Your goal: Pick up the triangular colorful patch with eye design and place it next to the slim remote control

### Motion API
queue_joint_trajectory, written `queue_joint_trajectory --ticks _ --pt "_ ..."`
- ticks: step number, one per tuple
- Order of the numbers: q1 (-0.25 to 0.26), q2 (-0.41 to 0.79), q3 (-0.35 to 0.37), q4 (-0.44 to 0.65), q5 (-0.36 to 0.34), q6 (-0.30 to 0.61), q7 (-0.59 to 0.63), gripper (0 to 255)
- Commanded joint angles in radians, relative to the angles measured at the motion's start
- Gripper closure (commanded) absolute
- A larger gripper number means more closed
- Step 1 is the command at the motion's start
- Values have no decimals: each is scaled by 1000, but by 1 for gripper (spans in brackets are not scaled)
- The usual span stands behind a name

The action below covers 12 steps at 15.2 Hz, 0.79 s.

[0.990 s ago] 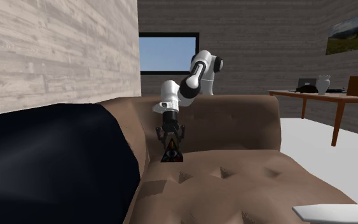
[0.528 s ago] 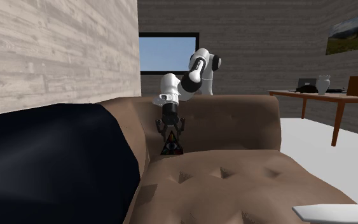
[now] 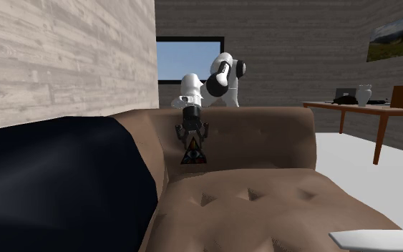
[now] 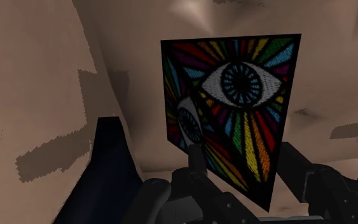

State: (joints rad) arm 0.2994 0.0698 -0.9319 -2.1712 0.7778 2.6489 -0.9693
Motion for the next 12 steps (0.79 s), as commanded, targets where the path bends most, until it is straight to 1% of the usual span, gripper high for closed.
queue_joint_trajectory --ticks 1,8,11,12 --pt "8 -25 -10 5 -58 -8 46 255" --pt "13 -104 -13 32 -238 -46 192 255" --pt "7 -132 -5 49 -302 -69 246 255" --pt "6 -134 -4 50 -306 -71 249 255"
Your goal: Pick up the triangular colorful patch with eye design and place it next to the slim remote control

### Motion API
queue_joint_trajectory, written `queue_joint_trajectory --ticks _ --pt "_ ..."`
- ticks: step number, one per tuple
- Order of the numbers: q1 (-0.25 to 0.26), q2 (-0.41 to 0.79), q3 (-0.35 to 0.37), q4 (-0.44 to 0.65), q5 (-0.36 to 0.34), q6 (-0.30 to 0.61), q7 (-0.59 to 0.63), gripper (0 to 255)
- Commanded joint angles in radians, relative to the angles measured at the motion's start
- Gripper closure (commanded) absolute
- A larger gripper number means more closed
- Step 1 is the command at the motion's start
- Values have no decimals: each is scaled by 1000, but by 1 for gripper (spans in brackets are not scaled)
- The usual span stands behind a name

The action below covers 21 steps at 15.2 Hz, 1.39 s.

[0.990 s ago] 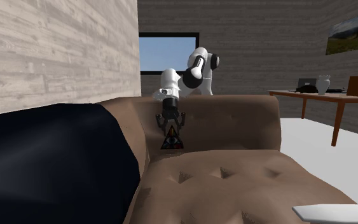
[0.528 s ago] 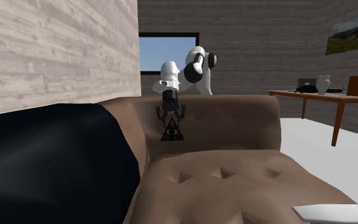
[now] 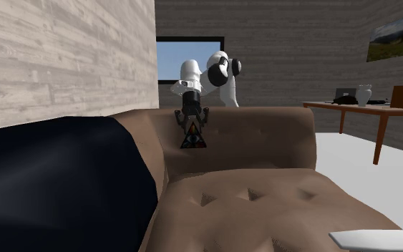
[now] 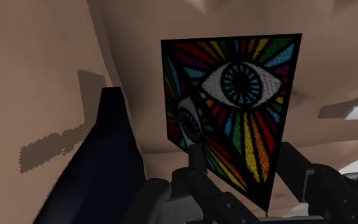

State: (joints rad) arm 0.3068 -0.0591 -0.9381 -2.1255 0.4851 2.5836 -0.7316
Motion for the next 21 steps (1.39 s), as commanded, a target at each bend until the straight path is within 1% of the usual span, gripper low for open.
queue_joint_trajectory --ticks 1,5,11,16,21 --pt "5 -19 21 -10 -44 13 53 255" --pt "21 -52 103 -56 -154 73 215 255" --pt "35 -55 225 -84 -282 130 443 255" --pt "54 -27 313 -74 -373 154 627 255" --pt "85 21 383 -32 -456 159 802 255"
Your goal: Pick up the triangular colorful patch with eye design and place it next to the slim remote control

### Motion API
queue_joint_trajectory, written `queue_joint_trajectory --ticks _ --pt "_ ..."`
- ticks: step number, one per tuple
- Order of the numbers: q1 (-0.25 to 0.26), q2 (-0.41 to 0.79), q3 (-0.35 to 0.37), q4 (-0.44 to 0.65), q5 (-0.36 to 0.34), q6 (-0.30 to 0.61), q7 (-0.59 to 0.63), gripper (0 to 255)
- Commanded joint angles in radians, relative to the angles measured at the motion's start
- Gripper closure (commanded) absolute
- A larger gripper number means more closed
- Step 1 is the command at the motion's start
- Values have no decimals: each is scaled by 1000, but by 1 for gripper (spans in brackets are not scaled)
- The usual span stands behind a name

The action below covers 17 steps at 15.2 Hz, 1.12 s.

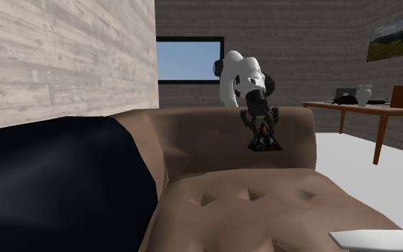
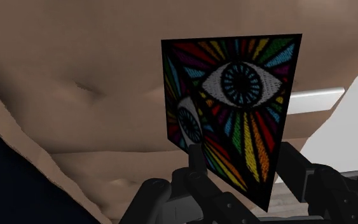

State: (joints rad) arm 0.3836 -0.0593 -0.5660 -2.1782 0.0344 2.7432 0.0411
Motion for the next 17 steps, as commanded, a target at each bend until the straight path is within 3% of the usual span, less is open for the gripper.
queue_joint_trajectory --ticks 1,8,17 --pt "15 33 24 32 -20 -2 63 255" --pt "86 146 91 160 -109 -35 287 255" --pt "76 205 98 99 -68 79 267 255"
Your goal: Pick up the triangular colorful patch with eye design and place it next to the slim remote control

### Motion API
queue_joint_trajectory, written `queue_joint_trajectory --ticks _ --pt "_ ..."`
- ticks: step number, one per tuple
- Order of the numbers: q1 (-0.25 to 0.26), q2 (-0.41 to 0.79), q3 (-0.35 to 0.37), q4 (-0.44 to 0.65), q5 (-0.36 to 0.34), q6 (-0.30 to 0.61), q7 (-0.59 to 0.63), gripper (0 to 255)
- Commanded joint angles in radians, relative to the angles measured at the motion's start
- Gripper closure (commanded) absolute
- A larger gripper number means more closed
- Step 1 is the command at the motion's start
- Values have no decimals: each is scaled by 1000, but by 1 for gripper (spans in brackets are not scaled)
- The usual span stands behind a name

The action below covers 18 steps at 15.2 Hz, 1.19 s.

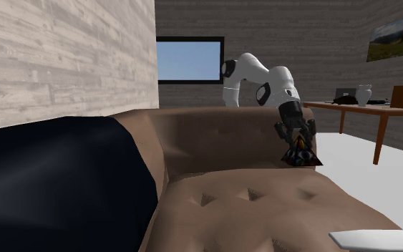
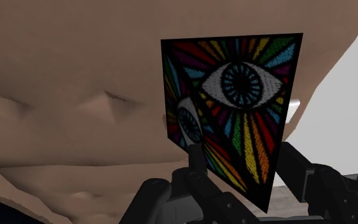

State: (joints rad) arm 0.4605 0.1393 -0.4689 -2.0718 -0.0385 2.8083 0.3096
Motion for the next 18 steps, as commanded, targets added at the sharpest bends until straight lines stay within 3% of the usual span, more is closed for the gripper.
queue_joint_trajectory --ticks 1,18 --pt "-3 13 3 -13 10 26 -5 255" --pt "-82 161 96 -75 137 230 -87 255"
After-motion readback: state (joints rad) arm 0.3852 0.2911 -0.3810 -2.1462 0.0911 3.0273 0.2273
